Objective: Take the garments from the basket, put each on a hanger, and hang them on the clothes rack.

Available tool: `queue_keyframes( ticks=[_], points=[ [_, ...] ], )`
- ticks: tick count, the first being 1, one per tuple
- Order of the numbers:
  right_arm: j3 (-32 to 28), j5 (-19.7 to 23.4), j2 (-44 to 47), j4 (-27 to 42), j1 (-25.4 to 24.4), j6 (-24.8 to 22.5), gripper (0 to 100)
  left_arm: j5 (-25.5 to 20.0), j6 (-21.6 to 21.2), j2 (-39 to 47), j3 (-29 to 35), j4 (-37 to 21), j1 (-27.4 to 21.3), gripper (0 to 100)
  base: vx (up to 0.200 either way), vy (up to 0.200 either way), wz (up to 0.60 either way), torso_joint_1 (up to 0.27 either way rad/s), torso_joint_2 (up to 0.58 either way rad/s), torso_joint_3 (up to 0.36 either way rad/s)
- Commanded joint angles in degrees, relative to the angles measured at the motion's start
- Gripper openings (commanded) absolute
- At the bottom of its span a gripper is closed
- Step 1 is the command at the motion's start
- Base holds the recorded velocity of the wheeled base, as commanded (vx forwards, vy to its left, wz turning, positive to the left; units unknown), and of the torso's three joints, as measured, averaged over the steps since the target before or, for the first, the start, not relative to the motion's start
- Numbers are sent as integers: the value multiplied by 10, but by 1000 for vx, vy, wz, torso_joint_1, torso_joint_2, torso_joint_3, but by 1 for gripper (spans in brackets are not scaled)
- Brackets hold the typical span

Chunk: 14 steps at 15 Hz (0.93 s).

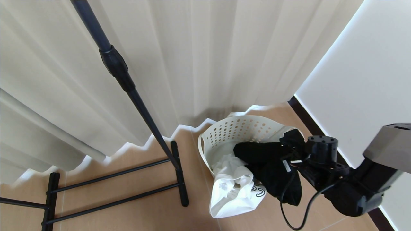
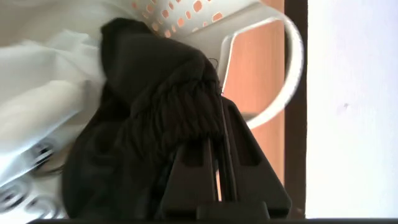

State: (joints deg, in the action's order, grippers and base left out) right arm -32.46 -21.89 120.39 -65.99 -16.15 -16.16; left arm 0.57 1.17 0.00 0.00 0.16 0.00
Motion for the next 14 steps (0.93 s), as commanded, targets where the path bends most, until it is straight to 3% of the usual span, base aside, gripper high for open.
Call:
queue_keyframes(
  ticks=[1,3,5,8,10,14],
  points=[
    [167,-3,-227,-1,-49,70,0,0,1,0,0,0,0,100,0,0,0,0,0,0],
    [218,-5,-314,1,-51,115,0,0,1,0,0,0,0,100,0,0,0,0,0,0],
    [276,-6,-372,9,-97,222,0,0,1,0,0,0,0,100,0,0,0,0,0,0],
    [325,-32,-452,35,-129,293,0,-2,-2,0,0,1,0,100,0,0,0,0,0,0],
    [324,-40,-528,87,-131,314,0,-2,-2,0,0,1,0,100,0,0,0,0,0,0],
    [312,-38,-549,126,-131,315,0,-2,0,0,0,1,0,100,0,0,0,0,0,0]
  ],
)
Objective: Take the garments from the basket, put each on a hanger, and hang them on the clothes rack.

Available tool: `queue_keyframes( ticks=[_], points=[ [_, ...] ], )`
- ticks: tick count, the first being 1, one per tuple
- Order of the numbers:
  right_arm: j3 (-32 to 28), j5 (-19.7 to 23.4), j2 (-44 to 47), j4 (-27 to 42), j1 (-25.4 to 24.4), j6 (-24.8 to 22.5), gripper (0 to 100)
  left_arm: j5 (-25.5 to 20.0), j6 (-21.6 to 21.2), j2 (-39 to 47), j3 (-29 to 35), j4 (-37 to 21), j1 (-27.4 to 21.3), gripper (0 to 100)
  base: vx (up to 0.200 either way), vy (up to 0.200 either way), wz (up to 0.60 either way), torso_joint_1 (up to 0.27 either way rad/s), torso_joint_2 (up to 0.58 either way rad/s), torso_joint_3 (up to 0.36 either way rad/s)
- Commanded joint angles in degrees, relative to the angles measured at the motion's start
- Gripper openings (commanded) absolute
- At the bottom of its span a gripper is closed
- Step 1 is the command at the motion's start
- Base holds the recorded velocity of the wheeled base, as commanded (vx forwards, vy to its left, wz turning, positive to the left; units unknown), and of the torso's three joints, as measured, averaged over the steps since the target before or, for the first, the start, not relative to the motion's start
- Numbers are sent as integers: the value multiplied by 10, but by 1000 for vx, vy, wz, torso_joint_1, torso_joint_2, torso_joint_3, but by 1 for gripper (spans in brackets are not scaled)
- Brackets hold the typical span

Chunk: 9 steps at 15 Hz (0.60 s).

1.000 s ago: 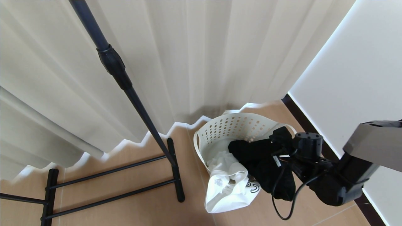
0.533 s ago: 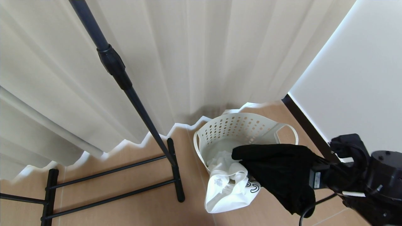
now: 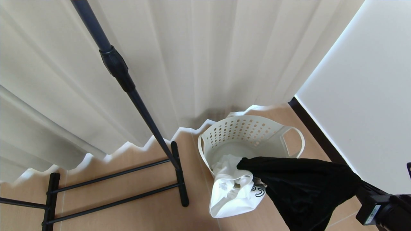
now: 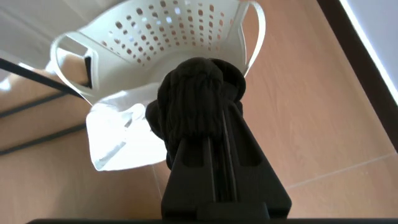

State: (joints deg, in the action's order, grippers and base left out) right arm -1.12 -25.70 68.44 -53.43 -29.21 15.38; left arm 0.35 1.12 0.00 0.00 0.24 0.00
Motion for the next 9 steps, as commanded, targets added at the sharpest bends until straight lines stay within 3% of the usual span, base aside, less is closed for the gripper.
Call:
queue_keyframes(
  ticks=[1,9],
  points=[
    [2,0,-29,0,-1,0,0,0,2,0,0,0,0,100,0,0,0,0,0,0],
    [11,1,-24,1,-1,0,0,3,3,0,0,0,-1,100,0,0,0,0,0,0]
  ],
)
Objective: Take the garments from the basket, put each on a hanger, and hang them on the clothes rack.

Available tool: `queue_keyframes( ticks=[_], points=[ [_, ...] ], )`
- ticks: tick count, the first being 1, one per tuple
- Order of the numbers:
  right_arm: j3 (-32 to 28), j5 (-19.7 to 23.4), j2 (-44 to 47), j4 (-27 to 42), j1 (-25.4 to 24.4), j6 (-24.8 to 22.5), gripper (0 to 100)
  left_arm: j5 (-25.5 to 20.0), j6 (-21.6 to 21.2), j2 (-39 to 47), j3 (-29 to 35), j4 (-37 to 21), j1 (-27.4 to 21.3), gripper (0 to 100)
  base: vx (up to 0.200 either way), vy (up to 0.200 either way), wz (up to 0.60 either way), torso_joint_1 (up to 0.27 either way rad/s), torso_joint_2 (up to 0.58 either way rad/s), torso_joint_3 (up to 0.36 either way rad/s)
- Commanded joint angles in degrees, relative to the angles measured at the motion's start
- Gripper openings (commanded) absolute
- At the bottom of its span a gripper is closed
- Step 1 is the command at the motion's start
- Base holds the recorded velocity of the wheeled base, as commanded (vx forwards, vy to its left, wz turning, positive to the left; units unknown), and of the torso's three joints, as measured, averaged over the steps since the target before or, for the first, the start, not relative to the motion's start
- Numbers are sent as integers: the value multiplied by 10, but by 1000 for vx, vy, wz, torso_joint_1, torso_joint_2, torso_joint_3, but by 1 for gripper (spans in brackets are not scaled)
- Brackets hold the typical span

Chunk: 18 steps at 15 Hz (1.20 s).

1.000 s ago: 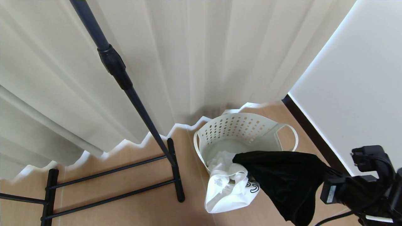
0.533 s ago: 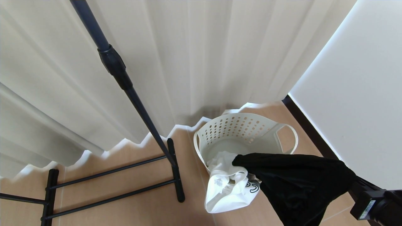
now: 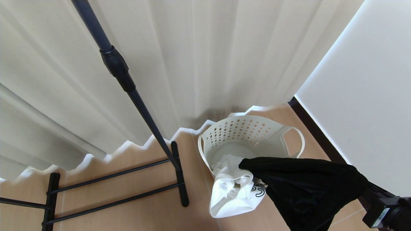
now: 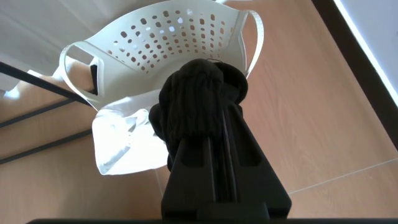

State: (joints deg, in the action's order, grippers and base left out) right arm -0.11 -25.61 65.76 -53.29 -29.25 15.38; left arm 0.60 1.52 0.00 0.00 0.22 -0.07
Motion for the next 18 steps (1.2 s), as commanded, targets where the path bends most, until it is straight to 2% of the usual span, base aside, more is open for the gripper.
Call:
queue_keyframes(
  ticks=[1,10,18],
  points=[
    [1,0,5,-1,0,1,0,1,2,0,0,0,1,100,0,0,0,2,2,66],
    [1,0,3,0,0,1,0,2,11,0,0,0,1,100,0,0,0,1,3,182],
    [1,2,0,25,0,4,0,2,11,0,0,0,0,100,0,0,0,63,-380,-114]
  ],
)
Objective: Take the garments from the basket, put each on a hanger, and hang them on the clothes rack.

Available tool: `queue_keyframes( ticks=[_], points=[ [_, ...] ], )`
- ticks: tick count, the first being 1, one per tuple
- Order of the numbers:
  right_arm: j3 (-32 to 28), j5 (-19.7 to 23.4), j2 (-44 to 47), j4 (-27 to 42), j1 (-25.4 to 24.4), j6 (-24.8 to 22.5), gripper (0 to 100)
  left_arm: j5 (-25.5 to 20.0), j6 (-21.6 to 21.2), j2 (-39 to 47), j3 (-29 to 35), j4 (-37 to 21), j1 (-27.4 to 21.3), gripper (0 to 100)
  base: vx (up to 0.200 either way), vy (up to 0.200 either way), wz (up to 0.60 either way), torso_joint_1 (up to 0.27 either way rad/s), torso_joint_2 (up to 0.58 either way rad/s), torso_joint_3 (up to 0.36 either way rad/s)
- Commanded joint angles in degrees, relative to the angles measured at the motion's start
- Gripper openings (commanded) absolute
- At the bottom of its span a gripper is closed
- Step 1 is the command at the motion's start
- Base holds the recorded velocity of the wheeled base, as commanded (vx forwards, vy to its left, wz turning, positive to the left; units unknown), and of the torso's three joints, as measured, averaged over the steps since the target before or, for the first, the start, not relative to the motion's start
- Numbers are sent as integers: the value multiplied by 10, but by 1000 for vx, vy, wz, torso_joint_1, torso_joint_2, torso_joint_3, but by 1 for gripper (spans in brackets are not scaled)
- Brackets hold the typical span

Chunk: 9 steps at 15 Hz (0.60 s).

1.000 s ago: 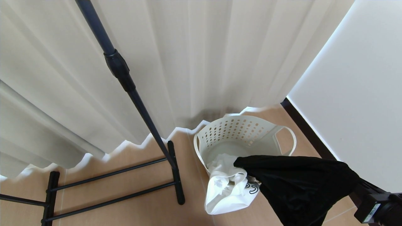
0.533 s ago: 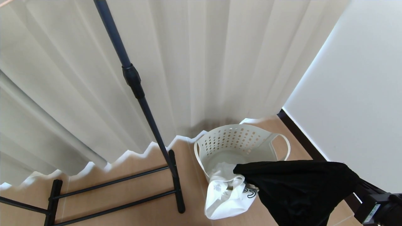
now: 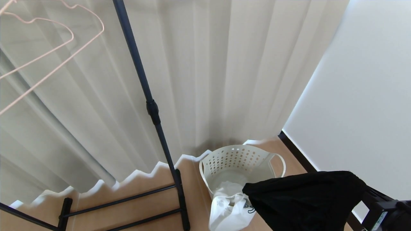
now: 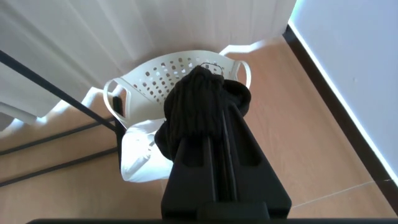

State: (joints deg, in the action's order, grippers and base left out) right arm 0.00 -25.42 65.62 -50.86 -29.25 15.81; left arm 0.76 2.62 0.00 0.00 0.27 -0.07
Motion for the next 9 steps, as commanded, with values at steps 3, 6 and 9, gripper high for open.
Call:
queue_keyframes(
  ticks=[3,6,9],
  points=[
    [0,0,0,1,0,0,0,0,0,0,0,0,1,100,0,0,0,121,-486,-165],
    [0,1,1,1,0,0,0,0,0,0,0,0,0,100,0,0,0,149,-502,-152],
    [0,1,0,6,0,1,0,0,0,0,0,0,0,100,0,0,0,176,-522,-152]
  ],
)
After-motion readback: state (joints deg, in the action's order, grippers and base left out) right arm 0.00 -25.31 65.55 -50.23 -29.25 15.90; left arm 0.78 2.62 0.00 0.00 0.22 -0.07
